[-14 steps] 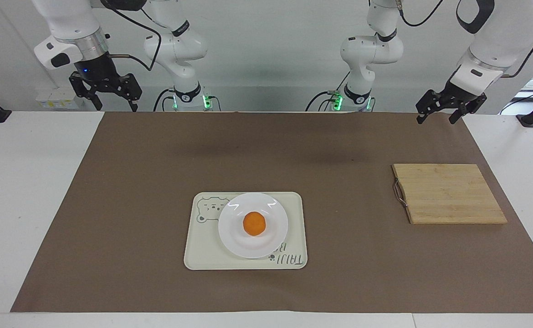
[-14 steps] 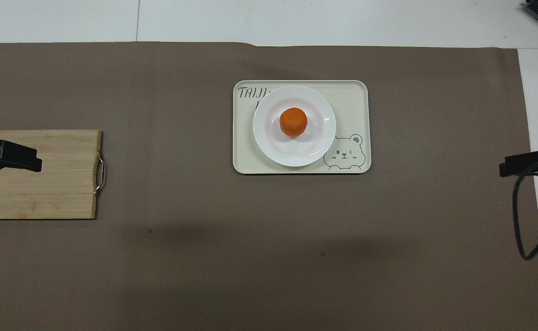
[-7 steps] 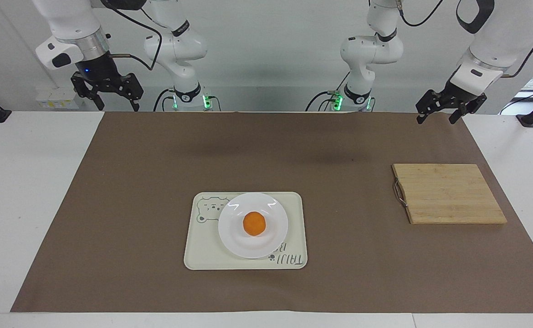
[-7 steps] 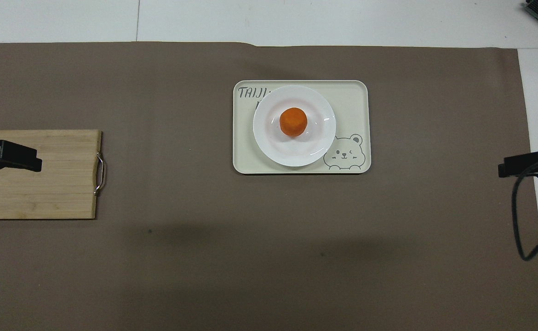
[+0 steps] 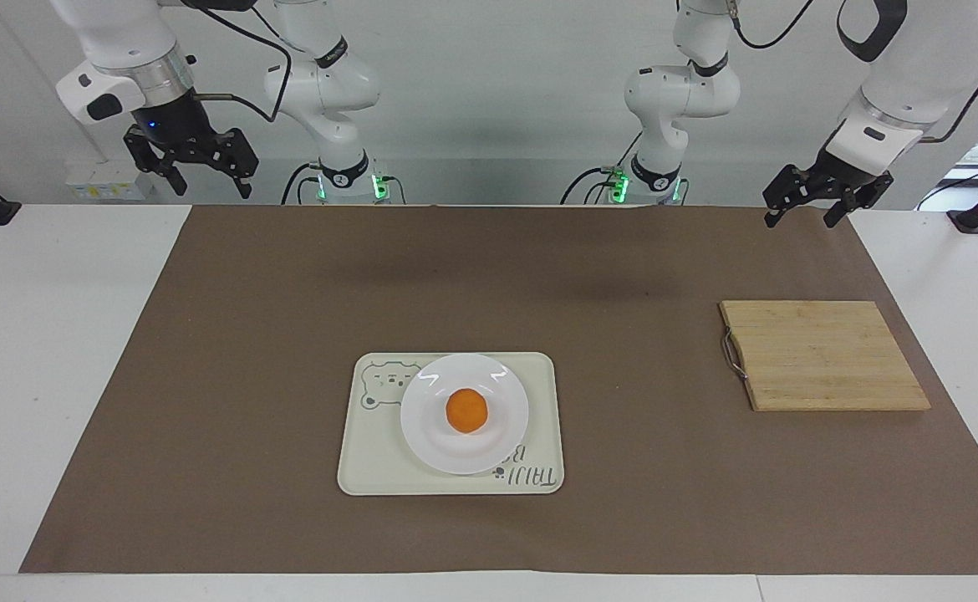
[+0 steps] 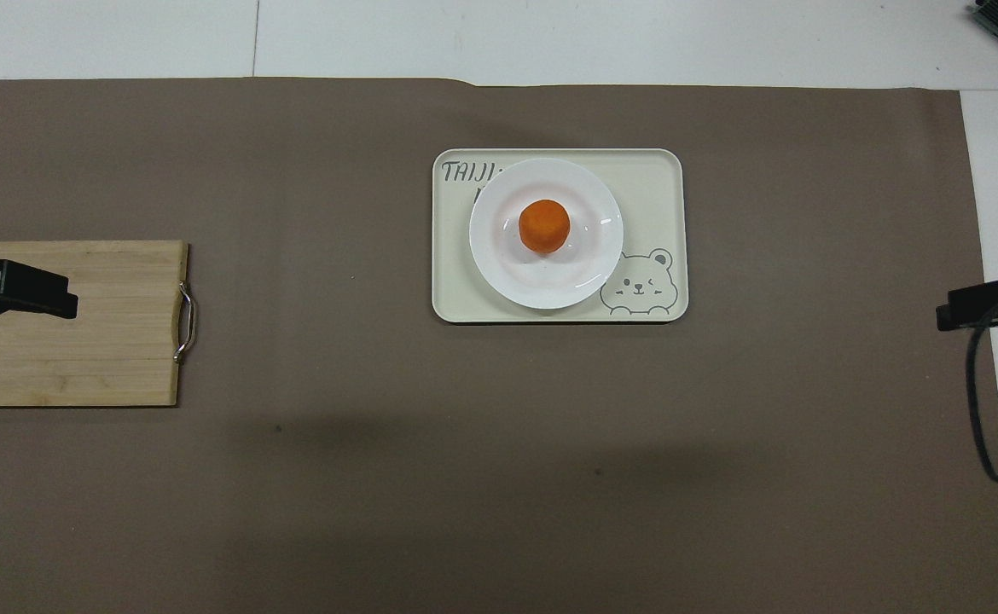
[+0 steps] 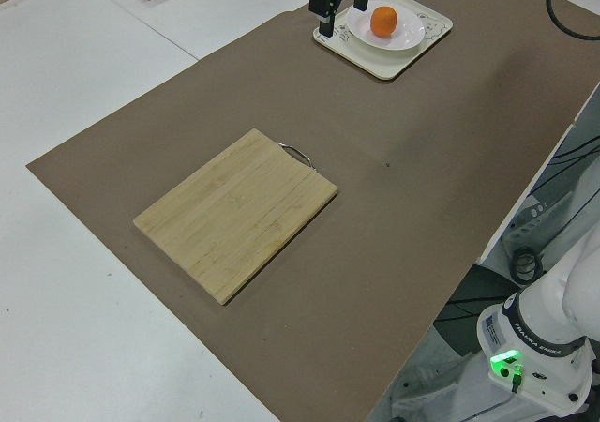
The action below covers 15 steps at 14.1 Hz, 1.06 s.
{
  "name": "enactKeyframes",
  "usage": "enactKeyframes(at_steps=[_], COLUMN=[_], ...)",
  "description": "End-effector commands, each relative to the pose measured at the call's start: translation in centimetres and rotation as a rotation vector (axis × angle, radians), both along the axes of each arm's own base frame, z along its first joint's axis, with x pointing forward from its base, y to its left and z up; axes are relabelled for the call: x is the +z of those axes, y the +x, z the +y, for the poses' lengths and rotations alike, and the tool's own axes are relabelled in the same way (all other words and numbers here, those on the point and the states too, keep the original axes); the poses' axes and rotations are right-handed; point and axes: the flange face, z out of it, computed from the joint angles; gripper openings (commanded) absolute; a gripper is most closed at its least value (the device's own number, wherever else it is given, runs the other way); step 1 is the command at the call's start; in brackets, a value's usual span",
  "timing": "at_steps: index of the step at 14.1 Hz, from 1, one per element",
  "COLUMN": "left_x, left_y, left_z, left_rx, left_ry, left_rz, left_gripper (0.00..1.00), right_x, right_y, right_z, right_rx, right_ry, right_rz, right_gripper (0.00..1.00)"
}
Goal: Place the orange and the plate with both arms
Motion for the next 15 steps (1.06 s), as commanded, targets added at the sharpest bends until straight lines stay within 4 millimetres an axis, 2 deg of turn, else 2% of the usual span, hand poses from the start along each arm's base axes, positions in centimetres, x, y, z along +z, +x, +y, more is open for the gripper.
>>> enactKeyframes(at_steps=[1,15], left_x=[0.66,0.66], left_y=[-0.4,-0.4], left_z=[0.13,0.13], left_rx=[0.009,0.009], left_ry=[0.02,0.02], left_rz=[0.003,0.003], left_gripper=[1.0,1.0], right_x=[0.26,-0.13], right_y=[0.49,-0.13], right_z=[0.05,0.33], right_rx=[-0.019,-0.005], right_ry=[0.016,0.019], right_rz=[0.001,0.012], right_gripper=[1.0,1.0])
